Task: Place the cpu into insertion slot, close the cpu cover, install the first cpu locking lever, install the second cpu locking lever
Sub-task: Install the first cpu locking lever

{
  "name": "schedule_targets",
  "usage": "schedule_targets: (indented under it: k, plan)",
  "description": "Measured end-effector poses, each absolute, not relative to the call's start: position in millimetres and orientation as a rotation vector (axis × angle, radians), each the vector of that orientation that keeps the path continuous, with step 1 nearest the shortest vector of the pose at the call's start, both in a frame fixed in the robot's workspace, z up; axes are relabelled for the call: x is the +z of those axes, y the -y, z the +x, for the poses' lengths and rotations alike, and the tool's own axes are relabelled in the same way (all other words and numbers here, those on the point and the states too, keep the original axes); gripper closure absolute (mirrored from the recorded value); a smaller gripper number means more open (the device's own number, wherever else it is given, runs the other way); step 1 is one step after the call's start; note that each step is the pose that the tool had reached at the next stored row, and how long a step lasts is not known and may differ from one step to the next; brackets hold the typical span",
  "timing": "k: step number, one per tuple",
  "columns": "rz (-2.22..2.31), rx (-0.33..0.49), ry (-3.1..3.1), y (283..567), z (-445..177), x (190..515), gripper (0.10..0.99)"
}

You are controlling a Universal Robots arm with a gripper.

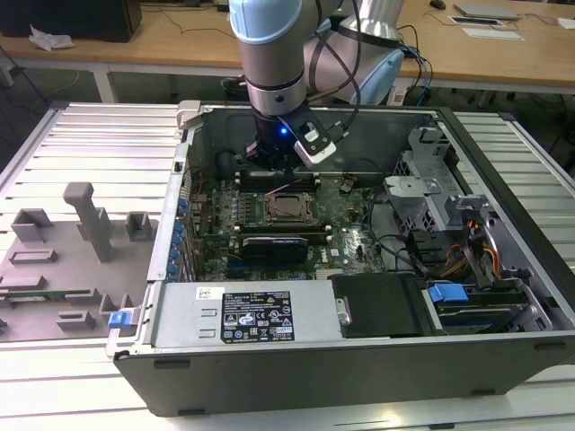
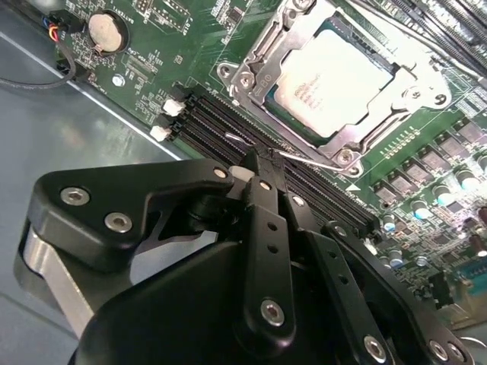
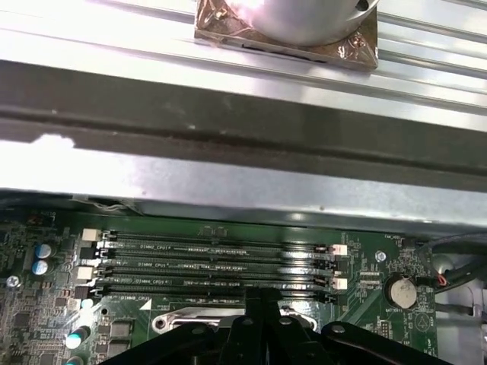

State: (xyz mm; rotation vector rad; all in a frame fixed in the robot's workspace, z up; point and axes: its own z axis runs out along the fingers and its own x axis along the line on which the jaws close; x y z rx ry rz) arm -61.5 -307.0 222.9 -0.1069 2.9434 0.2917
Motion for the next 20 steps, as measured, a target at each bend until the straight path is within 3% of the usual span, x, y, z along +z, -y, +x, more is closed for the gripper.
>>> schedule_targets:
  k: [20]
  plan:
    - [0.12,0.26,-2.904,306,-63,213,0.98]
